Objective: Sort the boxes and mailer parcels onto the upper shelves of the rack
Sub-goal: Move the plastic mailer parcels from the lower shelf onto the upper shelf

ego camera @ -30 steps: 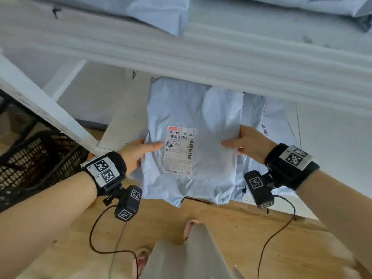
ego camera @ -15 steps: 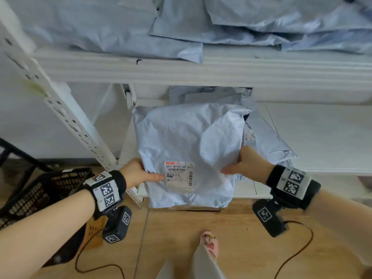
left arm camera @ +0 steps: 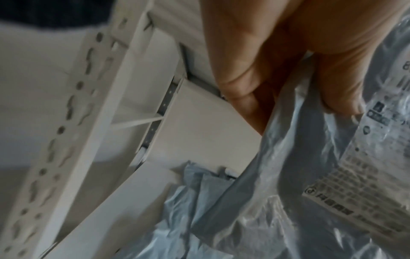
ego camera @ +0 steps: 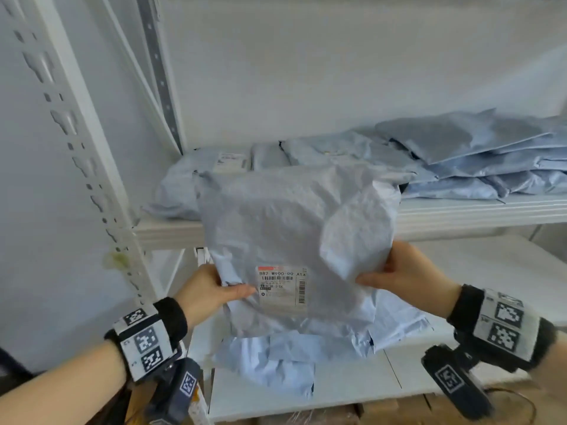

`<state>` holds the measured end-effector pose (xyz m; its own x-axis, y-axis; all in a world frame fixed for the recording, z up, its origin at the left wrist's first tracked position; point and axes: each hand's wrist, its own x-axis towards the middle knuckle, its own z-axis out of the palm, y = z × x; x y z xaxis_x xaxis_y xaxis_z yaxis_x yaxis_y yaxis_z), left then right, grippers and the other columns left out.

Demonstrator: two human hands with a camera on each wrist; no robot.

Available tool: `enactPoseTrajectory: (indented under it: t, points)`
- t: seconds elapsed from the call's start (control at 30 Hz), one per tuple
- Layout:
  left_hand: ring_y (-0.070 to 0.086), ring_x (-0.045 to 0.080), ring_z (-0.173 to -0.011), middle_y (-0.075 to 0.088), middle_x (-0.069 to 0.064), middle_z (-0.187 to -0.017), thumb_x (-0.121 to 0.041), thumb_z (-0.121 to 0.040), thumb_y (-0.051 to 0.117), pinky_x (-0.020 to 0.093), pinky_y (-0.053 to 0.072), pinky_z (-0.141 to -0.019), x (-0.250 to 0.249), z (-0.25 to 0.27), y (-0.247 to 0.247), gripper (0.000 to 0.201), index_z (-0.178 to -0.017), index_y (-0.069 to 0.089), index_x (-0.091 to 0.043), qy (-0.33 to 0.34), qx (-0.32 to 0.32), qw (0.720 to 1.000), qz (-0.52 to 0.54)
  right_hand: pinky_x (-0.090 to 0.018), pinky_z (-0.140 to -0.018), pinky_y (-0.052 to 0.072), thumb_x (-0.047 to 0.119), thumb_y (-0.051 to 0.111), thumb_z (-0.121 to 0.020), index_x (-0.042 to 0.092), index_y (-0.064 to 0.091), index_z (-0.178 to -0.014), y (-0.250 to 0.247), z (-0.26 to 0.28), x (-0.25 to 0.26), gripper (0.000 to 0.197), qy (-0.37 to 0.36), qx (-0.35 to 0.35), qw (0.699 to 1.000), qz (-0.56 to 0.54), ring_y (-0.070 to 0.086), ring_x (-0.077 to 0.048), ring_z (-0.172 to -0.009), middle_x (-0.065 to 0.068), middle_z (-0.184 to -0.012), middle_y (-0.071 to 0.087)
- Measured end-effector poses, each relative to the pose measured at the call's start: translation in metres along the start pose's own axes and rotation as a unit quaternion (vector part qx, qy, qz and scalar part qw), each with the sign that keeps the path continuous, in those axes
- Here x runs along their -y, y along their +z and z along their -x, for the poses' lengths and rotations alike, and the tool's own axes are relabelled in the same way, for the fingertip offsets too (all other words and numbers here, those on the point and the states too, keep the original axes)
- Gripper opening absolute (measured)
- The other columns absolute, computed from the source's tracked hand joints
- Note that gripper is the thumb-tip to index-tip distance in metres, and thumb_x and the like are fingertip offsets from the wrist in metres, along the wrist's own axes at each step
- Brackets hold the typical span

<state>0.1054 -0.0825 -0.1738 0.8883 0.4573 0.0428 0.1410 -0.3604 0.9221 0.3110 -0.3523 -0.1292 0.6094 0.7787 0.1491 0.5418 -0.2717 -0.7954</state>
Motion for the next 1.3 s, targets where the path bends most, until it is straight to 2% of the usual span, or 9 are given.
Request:
enactPoseTrajectory:
  t: [0.17,0.3,0.43,0.57,0.73,0.87,1.0,1.17,1.3]
  points:
    - [0.073,0.014,-0.078,0.076,-0.001,-0.085,-0.029,-0.074,0.076,0.017,0.054,-0.06,-0.061,-0.034,-0.018,0.019,-0.088,0.073,-0.018,0.045,-0.015,0.998,0.03,-0.02,-0.077,0.056,0.009,0.074,-0.081,0.027,0.058,-0.112,-0.048,-0.019,0.046,0.04,-0.07,-0.077,0.992,-0.064,0.069,-0.005,-0.094,0.009,-0.106,0.071]
    - [0.072,0.025,-0.091,0.075,0.009,-0.097,-0.039,-0.069,0.074,0.031,0.058,-0.074,-0.101,-0.061,-0.027,0.046,-0.101,0.069,-0.006,0.033,-0.007,0.995,0.089,-0.038,-0.08,0.059,0.018,0.067,-0.089,0.019,0.056,-0.116,-0.076,-0.036,0.06,0.029,-0.041,-0.107,0.992,-0.051,0.069,-0.016,-0.093,0.001,-0.108,0.068]
    - [0.071,0.021,-0.096,0.074,0.005,-0.103,-0.043,-0.072,0.072,0.033,0.055,-0.083,-0.125,-0.071,-0.035,0.038,-0.099,0.073,-0.015,0.04,-0.018,0.995,0.094,-0.043,-0.078,0.06,0.016,0.065,-0.09,0.018,0.059,-0.114,-0.086,-0.06,0.067,0.024,-0.021,-0.087,0.994,-0.061,0.069,-0.013,-0.092,0.001,-0.106,0.07]
    - [0.069,0.024,-0.101,0.071,0.009,-0.113,-0.022,-0.075,0.074,0.039,0.053,-0.09,-0.134,-0.078,-0.057,0.047,-0.119,0.062,-0.011,0.025,-0.032,0.995,0.096,-0.044,-0.078,0.06,0.014,0.065,-0.09,0.014,0.055,-0.122,-0.085,-0.096,0.078,0.034,0.008,-0.044,0.995,-0.089,0.071,-0.02,-0.089,-0.006,-0.104,0.072]
    - [0.058,0.023,-0.116,0.056,0.003,-0.134,0.013,-0.08,0.065,0.042,0.049,-0.096,-0.148,-0.09,-0.095,0.09,-0.149,0.023,-0.027,0.014,-0.087,0.996,0.022,-0.033,-0.063,0.059,0.011,0.068,-0.088,0.025,0.021,-0.147,-0.07,-0.15,0.103,0.077,0.017,-0.017,0.994,-0.103,0.068,-0.026,-0.092,-0.014,-0.108,0.065]
    - [0.063,0.009,-0.098,0.065,-0.006,-0.111,0.019,-0.082,0.053,0.023,0.053,-0.08,-0.159,-0.107,-0.125,0.068,-0.137,0.048,-0.02,0.002,-0.111,0.988,-0.108,-0.044,-0.079,0.058,0.004,0.066,-0.087,0.023,0.034,-0.139,-0.055,-0.193,0.128,0.063,0.002,0.013,0.996,-0.088,0.065,-0.032,-0.094,-0.018,-0.11,0.06]
    - [0.055,0.026,-0.117,0.06,0.013,-0.128,0.008,-0.089,0.048,0.033,0.042,-0.096,-0.168,-0.13,-0.147,0.047,-0.132,0.054,-0.009,-0.006,-0.174,0.942,-0.286,-0.042,-0.077,0.058,0.001,0.059,-0.089,0.011,0.056,-0.118,-0.034,-0.23,0.151,0.03,-0.02,0.041,0.998,-0.054,0.063,-0.026,-0.081,-0.014,-0.102,0.058]
    - [0.032,0.027,-0.14,0.035,0.008,-0.153,0.005,-0.093,0.038,0.036,0.026,-0.114,-0.155,-0.154,-0.166,0.056,-0.145,0.04,-0.019,-0.079,-0.187,0.902,-0.381,-0.024,-0.059,0.057,0.007,0.062,-0.089,0.003,0.045,-0.137,-0.002,-0.261,0.16,0.051,-0.031,0.089,0.995,-0.042,0.061,-0.012,-0.077,0.002,-0.093,0.054]
    - [0.035,0.028,-0.138,0.04,0.011,-0.15,0.002,-0.095,0.037,0.034,0.025,-0.112,-0.144,-0.164,-0.166,0.046,-0.138,0.049,-0.01,-0.14,-0.158,0.901,-0.379,-0.037,-0.088,0.056,0.023,0.07,-0.086,0.004,0.041,-0.139,0.011,-0.274,0.152,0.063,-0.028,0.137,0.989,0.049,0.059,-0.023,-0.107,-0.003,-0.115,0.052]
